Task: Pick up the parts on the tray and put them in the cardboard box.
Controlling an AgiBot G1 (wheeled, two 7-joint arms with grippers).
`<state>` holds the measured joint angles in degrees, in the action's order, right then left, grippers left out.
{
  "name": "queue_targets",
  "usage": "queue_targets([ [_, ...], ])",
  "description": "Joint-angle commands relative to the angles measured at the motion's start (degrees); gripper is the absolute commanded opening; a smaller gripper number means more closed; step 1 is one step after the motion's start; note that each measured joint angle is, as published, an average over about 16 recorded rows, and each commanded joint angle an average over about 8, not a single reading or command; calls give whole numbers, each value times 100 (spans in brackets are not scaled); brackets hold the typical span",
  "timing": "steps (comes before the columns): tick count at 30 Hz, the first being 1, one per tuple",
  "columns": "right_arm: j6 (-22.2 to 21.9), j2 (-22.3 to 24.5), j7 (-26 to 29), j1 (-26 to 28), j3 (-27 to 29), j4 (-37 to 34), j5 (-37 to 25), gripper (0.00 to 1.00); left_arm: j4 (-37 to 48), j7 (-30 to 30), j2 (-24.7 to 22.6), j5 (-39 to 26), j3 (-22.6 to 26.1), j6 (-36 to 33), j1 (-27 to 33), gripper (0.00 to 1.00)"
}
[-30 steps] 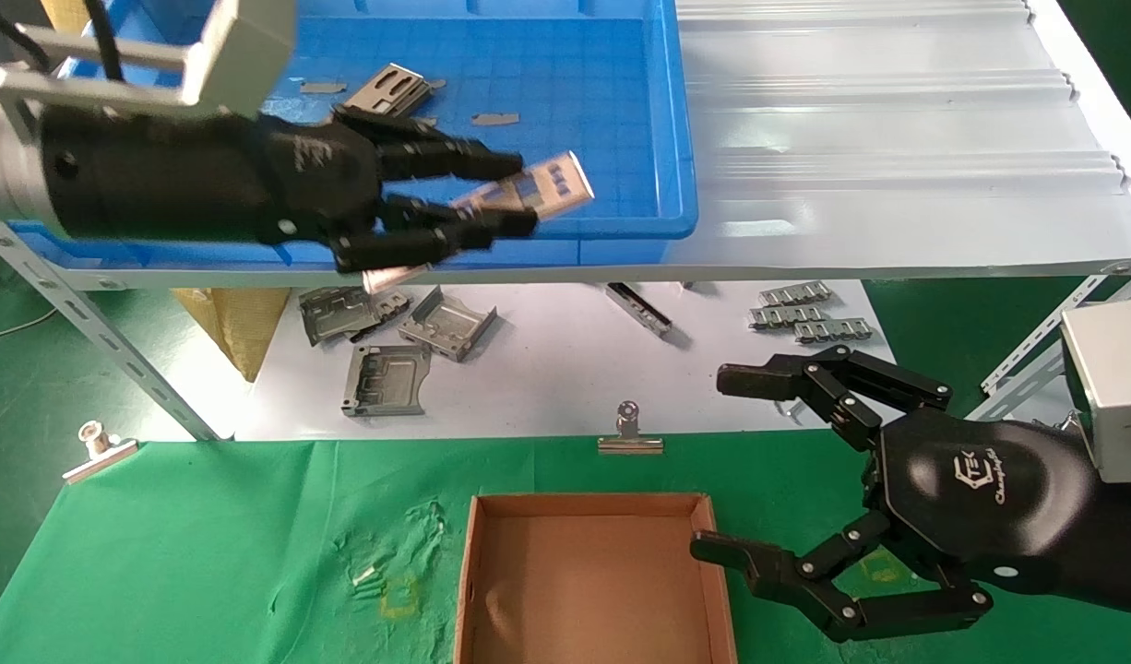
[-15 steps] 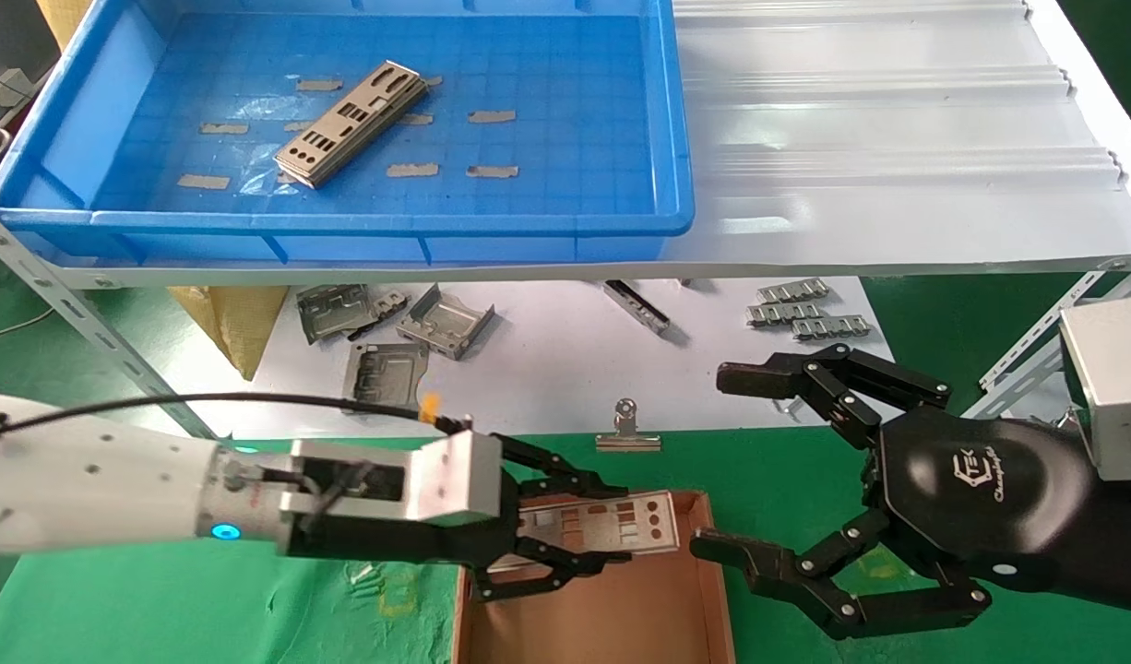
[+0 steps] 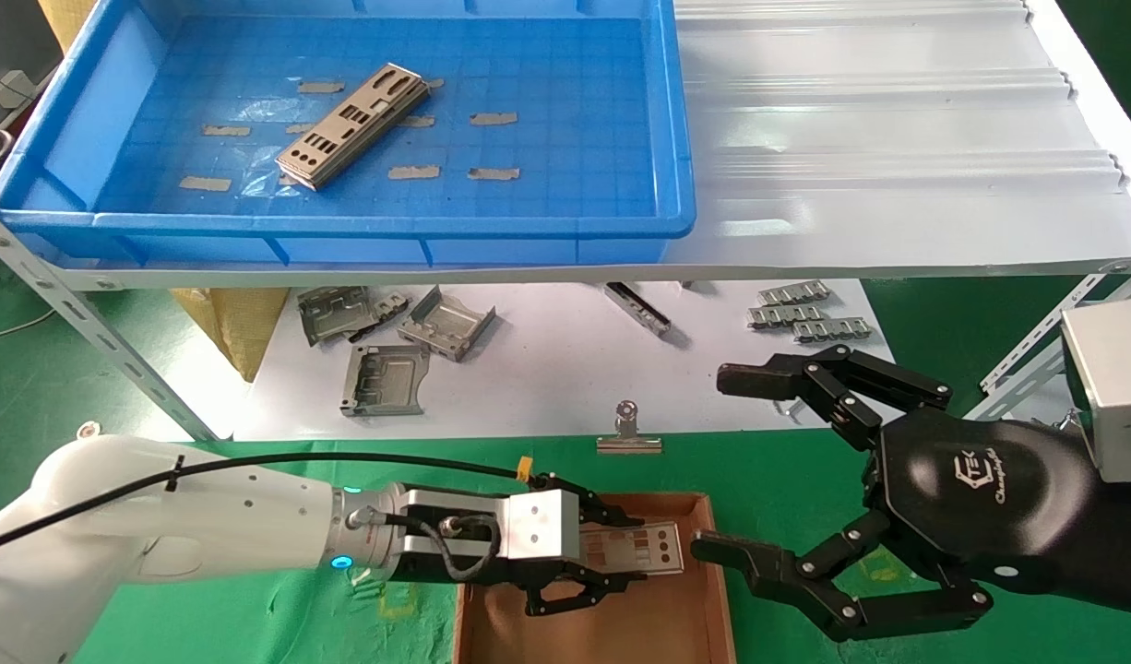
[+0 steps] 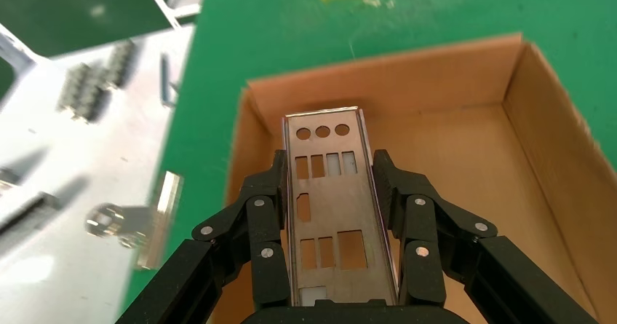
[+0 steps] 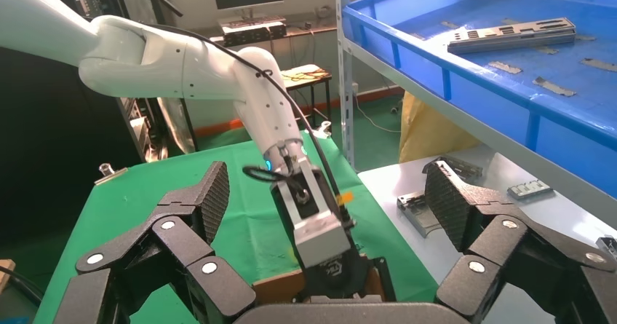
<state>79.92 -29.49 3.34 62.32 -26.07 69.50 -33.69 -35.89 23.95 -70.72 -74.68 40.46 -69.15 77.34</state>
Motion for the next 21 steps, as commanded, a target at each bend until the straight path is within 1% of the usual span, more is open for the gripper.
queue_targets([
  [1, 0, 0, 0, 0, 0, 0, 0, 100, 192, 90, -93, -55, 37, 5, 48, 69],
  [2, 0, 0, 0, 0, 0, 0, 0, 100, 285, 142, -133, -65, 44, 2, 73, 82],
  [3, 0, 0, 0, 0, 0, 0, 0, 100, 379, 200, -174, -75, 49, 2, 100, 92],
  [4, 0, 0, 0, 0, 0, 0, 0, 100, 470, 260, -215, -81, 52, 3, 125, 99],
  [5, 0, 0, 0, 0, 0, 0, 0, 100, 556, 315, -253, -84, 54, 2, 147, 100],
  [15, 0, 0, 0, 0, 0, 0, 0, 100, 1270, 818, -552, -119, 87, 66, 358, 100],
  [21, 0, 0, 0, 0, 0, 0, 0, 100, 1482, 939, -573, -5, 91, -187, 465, 100],
])
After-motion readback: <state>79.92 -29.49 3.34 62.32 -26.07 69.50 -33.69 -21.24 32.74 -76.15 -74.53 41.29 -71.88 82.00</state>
